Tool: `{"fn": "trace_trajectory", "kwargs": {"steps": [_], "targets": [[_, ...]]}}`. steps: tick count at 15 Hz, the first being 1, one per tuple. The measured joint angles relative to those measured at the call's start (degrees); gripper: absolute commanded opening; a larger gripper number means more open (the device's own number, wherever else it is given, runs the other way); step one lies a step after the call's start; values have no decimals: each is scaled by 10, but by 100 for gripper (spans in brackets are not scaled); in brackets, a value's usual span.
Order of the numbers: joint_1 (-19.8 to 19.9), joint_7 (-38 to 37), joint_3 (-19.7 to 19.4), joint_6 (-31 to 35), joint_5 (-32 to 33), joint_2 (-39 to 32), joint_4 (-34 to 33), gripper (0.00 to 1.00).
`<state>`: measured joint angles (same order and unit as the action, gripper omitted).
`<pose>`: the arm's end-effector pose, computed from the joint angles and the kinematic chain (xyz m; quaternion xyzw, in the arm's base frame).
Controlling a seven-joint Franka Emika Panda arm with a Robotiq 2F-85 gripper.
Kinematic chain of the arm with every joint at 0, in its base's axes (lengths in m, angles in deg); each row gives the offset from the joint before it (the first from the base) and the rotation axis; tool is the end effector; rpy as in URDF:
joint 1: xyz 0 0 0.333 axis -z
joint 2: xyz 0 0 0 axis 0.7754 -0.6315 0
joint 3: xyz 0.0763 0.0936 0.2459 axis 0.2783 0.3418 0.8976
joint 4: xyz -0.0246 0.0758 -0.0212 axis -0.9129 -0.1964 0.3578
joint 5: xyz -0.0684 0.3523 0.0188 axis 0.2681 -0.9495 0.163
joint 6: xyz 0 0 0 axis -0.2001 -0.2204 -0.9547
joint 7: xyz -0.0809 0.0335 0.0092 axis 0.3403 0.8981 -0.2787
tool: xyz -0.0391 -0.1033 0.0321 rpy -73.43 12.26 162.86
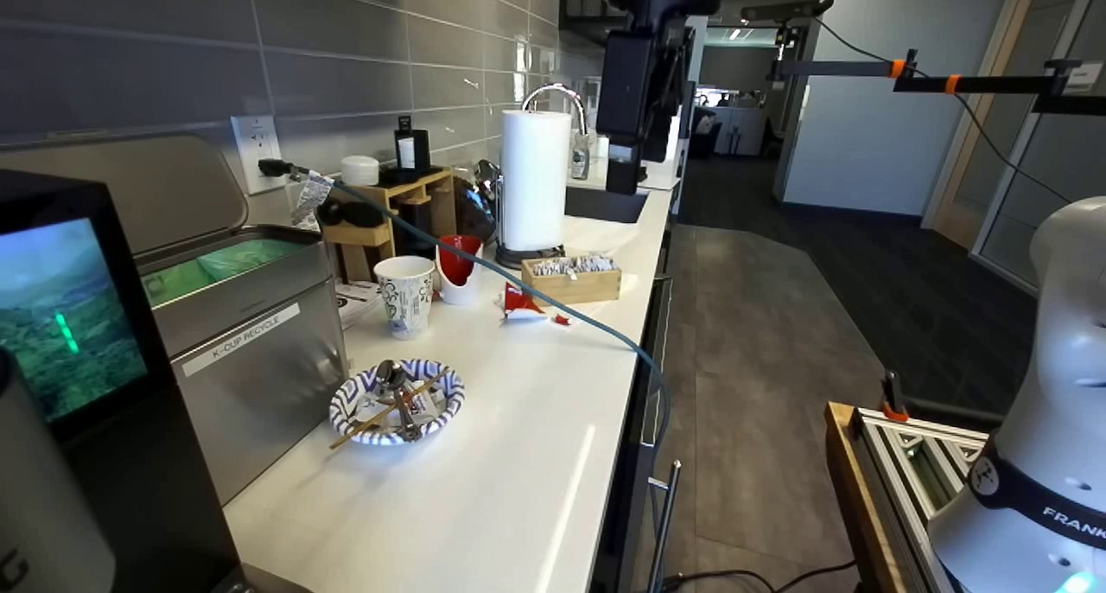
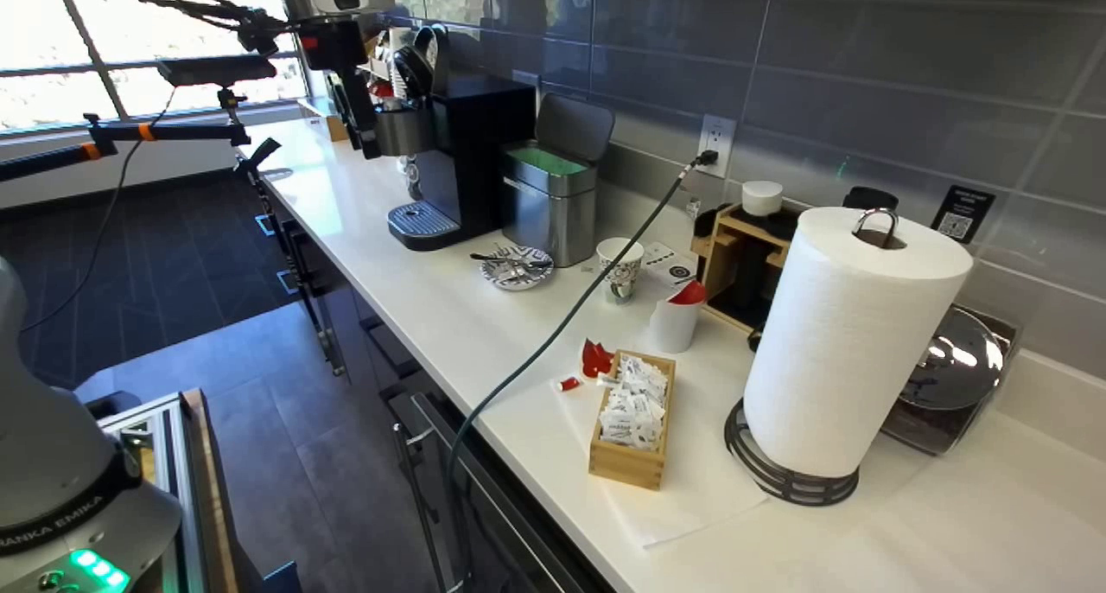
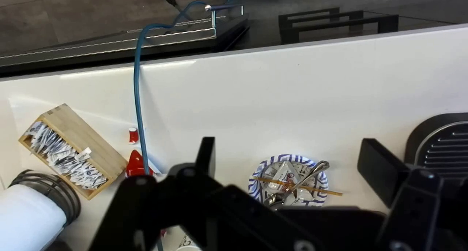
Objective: Put the broken piece closest to you in the broken cup
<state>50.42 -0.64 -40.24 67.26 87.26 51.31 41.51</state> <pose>0.3995 0.1068 0.5189 0.9950 -0.0482 0.0437 0.0756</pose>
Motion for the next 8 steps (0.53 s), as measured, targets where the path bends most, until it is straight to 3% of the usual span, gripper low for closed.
{"fn": "trace_trajectory", "kwargs": {"steps": [8], "targets": [[43,39,-111,46,23,-35,-11,100]]}}
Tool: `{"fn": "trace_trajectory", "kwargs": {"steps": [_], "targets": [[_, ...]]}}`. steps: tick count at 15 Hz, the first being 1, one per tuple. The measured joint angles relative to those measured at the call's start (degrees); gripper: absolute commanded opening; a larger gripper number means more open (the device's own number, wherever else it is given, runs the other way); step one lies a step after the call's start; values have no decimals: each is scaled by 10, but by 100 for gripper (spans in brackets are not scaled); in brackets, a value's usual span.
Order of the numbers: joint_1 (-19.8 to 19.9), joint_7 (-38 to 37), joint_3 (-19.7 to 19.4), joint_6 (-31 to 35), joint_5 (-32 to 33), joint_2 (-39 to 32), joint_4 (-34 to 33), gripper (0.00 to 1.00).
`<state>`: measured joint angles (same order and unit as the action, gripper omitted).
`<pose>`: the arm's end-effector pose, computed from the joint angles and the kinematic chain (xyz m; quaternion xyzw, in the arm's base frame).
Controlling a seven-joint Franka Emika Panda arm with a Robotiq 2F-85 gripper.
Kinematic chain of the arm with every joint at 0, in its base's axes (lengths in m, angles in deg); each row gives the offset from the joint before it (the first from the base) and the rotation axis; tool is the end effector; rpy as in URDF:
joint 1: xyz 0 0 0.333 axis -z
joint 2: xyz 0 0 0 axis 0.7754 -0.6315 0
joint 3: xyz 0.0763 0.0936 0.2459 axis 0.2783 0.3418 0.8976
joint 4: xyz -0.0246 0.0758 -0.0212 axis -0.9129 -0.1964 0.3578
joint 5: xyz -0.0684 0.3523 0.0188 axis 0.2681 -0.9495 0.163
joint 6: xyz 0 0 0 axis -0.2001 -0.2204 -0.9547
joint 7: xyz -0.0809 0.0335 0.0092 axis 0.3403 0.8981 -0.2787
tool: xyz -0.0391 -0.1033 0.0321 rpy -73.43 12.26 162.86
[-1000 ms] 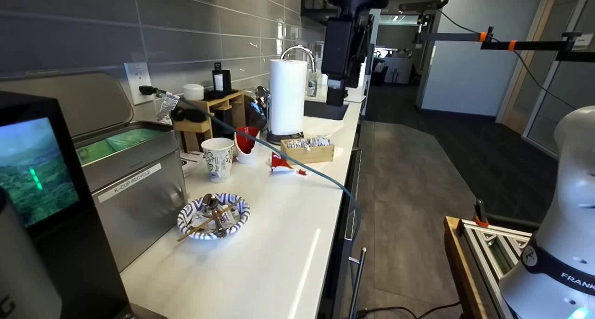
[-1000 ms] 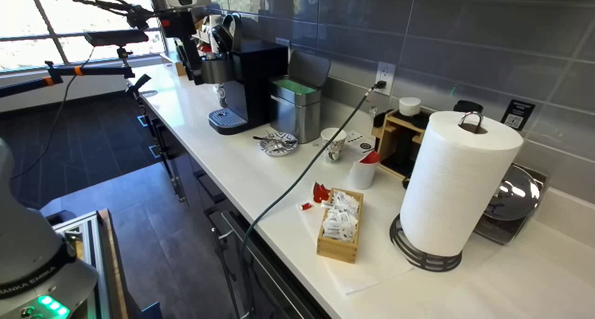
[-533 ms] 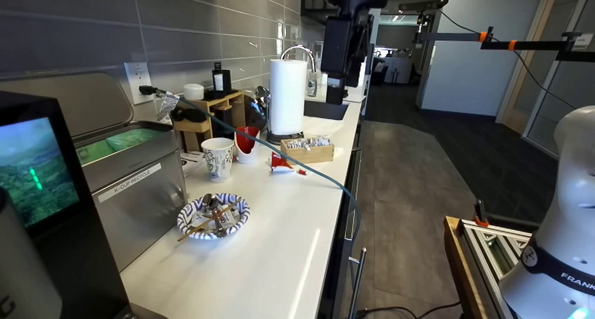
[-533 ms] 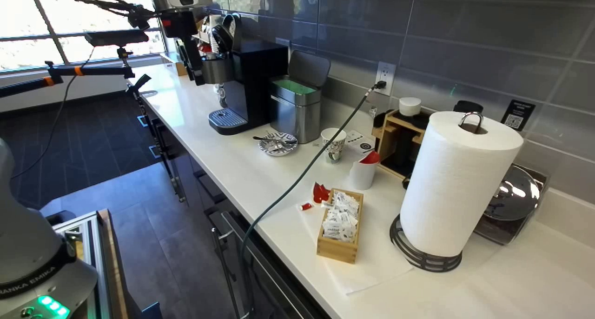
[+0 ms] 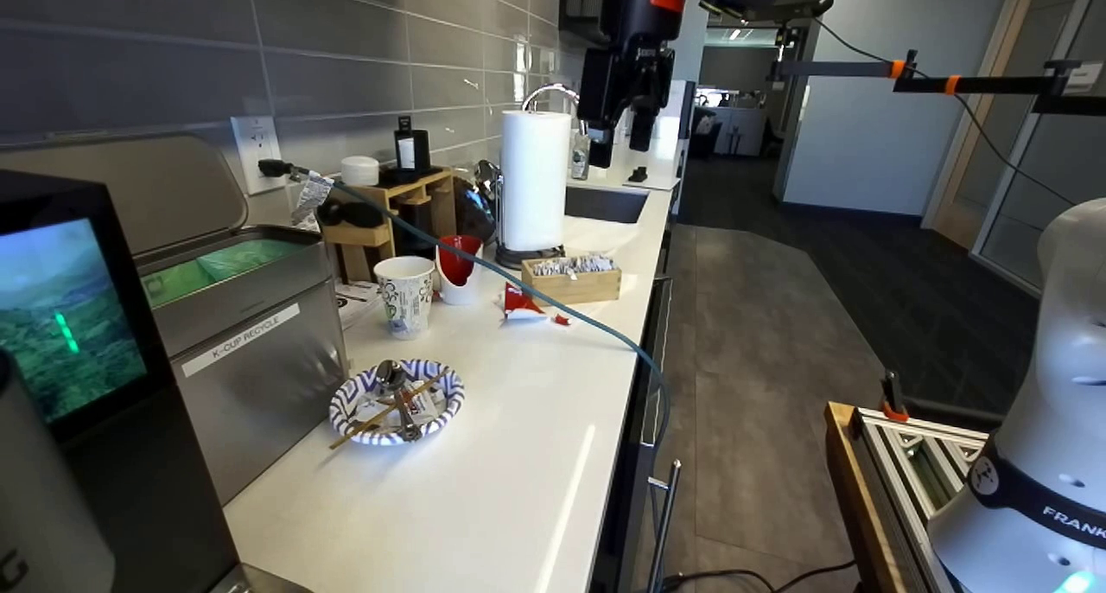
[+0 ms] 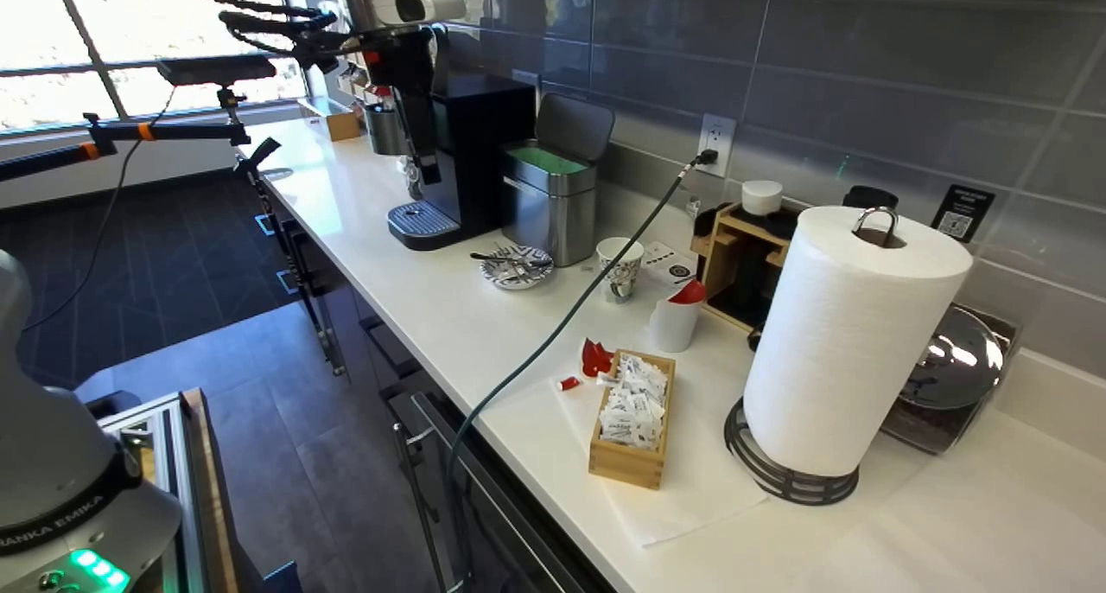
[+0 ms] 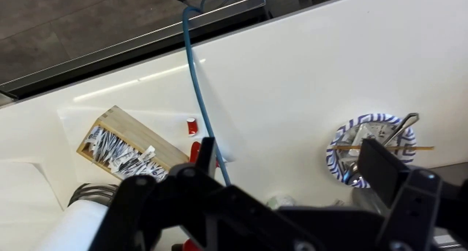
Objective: Put the broken piece closest to you in the broken cup
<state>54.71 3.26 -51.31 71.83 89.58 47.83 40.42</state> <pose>0.4329 -0.0139 0.5149 0.9883 -0.1317 0.0528 0.0556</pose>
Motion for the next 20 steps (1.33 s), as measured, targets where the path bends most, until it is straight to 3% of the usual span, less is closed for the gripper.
{"fn": "trace_trajectory", "kwargs": {"steps": [6,12,20], "targets": [[37,6,-54,23,14,-70,-10,100],[55,-80,-88,54,-20,-141,-3,100],[58,-90,-95,55,-38,-158,-3,100]]}}
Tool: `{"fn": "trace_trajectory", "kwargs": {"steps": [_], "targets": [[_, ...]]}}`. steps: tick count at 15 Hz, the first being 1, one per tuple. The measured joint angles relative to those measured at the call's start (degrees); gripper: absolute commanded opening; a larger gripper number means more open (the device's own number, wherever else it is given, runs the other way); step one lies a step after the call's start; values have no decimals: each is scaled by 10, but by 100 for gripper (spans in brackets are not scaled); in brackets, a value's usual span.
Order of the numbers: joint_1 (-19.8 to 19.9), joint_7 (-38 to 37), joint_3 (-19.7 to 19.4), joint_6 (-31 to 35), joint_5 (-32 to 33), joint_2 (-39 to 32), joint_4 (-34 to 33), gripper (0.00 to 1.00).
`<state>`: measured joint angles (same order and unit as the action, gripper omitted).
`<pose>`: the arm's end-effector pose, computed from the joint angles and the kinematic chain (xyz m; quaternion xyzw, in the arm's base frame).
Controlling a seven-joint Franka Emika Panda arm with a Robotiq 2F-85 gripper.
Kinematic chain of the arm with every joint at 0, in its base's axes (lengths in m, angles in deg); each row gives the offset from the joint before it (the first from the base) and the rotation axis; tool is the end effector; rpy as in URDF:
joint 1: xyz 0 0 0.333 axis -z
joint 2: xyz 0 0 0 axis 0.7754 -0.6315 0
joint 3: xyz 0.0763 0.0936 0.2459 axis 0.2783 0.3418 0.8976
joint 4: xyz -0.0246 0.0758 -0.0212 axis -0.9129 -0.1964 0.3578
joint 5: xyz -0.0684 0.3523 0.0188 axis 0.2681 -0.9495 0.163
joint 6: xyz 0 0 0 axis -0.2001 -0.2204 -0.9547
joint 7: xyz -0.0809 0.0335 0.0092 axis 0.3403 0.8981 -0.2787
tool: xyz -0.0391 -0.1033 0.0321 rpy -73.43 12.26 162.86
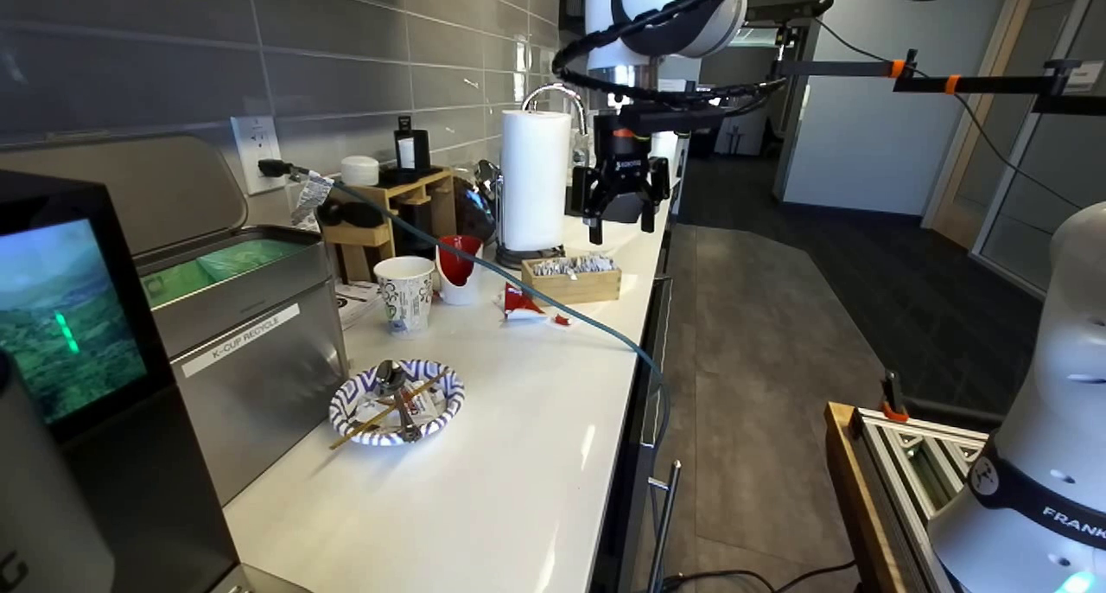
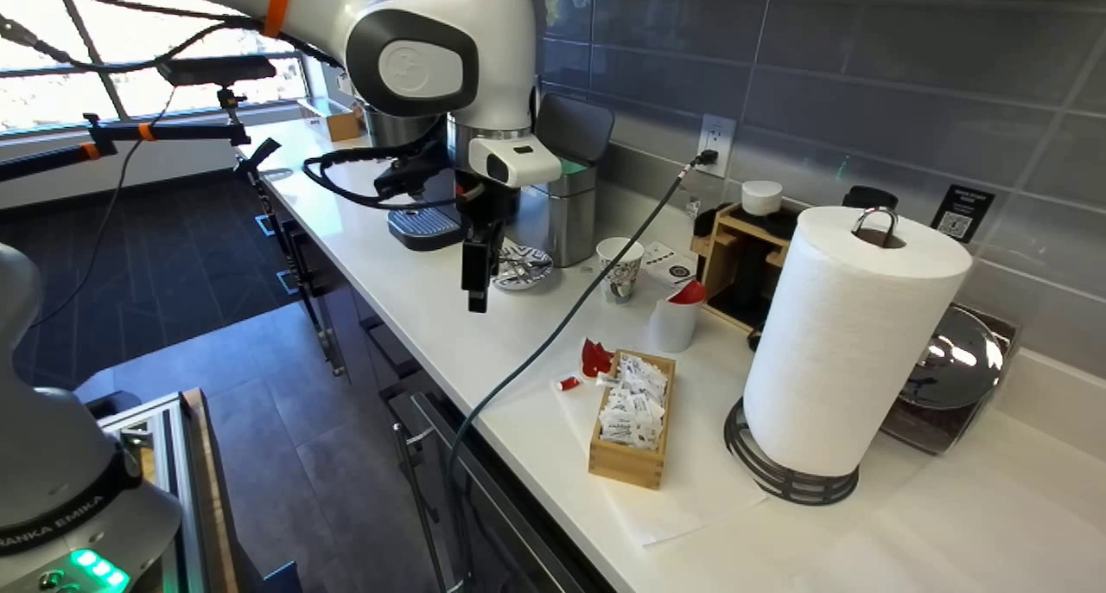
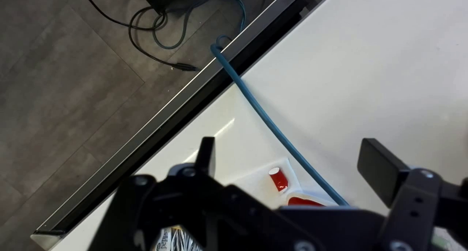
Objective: Put the broken piece closest to you in the broken cup
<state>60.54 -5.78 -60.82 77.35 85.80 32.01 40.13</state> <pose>0.4592 -0.1375 0.3983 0.9390 -0.3411 -0.0407 0.0165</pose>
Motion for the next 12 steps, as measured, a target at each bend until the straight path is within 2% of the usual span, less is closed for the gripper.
{"fn": "trace_trajectory", "kwargs": {"steps": [3,8,12], "targets": [[4,21,-19,28,-49,-12,5,100],[24,128,-63,98,-195,-50,21,100],[29,190,-66,164,-260,-55,53,100]]}}
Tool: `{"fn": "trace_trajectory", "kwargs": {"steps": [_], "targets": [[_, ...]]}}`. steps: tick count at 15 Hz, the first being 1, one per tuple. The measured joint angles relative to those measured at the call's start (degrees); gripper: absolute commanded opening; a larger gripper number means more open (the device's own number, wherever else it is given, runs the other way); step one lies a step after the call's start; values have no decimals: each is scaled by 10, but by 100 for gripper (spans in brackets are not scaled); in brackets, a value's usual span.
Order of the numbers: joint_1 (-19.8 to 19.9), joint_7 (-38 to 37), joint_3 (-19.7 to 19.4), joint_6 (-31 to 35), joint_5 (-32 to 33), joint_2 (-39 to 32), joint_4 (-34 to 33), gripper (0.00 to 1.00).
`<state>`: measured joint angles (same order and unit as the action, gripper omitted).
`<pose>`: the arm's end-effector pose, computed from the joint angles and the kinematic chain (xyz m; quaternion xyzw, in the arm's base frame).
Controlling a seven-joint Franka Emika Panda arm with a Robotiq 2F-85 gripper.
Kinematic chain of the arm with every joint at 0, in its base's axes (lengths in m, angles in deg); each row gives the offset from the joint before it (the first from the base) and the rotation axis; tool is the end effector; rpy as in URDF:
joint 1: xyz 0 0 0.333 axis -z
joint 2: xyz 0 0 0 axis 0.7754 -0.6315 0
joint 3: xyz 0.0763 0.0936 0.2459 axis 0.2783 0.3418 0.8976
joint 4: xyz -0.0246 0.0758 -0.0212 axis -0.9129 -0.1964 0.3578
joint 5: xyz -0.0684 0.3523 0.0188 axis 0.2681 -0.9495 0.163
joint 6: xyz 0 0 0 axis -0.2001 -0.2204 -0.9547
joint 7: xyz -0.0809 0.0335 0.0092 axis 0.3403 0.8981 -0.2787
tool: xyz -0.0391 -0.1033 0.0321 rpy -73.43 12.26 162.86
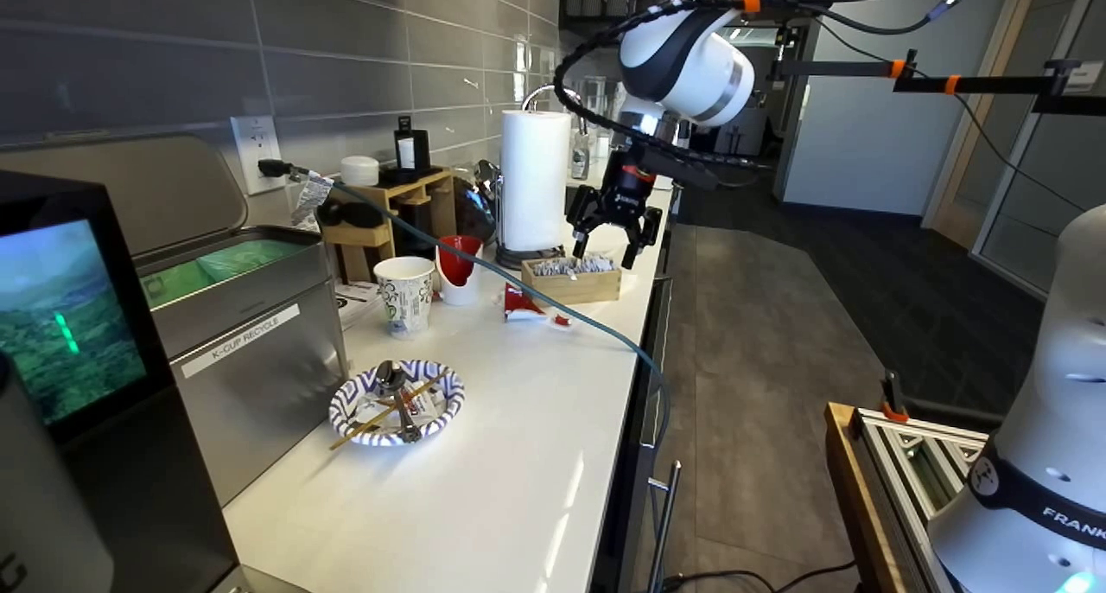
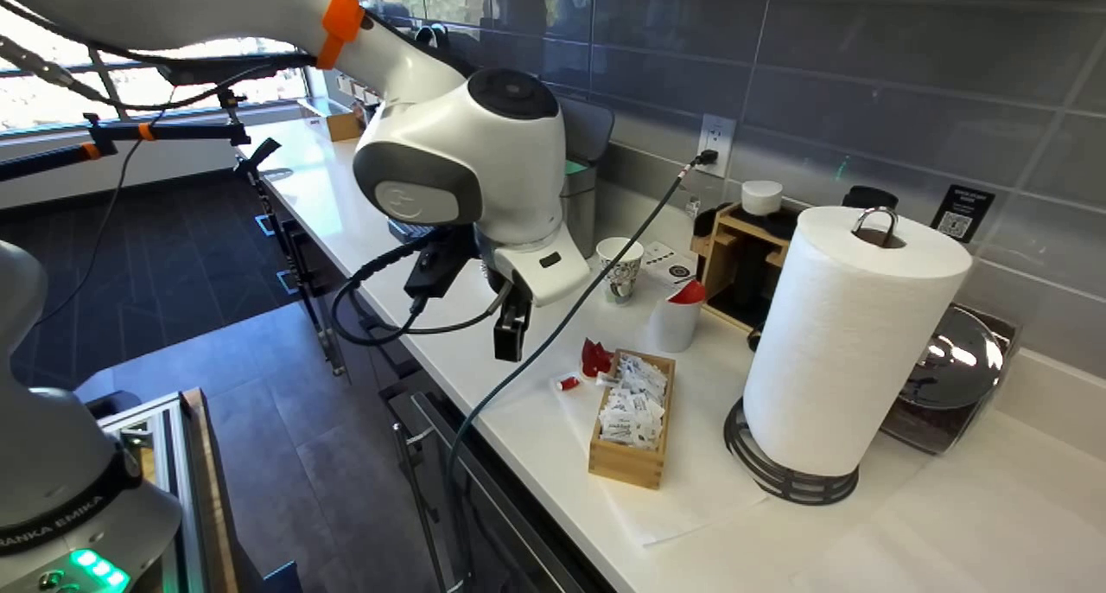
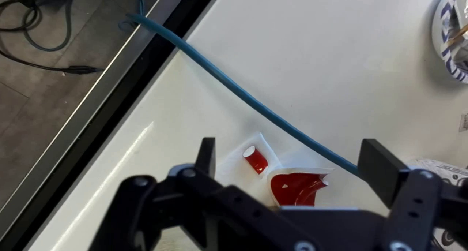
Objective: Put the broken piece closest to you in the broken cup
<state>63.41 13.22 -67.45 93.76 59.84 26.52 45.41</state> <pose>0.4519 -0.2040 0.3392 -0.9067 0.3910 -0.0345 0.1542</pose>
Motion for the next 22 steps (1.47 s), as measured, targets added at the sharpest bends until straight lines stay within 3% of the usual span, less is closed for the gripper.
{"fn": "trace_trajectory", "kwargs": {"steps": [3,10,15,22], "targets": [[-1,4,2,47,-5,1,29,100],[-2,13,6,70,-15,-1,33,100],[-14,31,25,174,-44,-21,51,100],[-16,-5,33,311,-34,-65,58,100]]}}
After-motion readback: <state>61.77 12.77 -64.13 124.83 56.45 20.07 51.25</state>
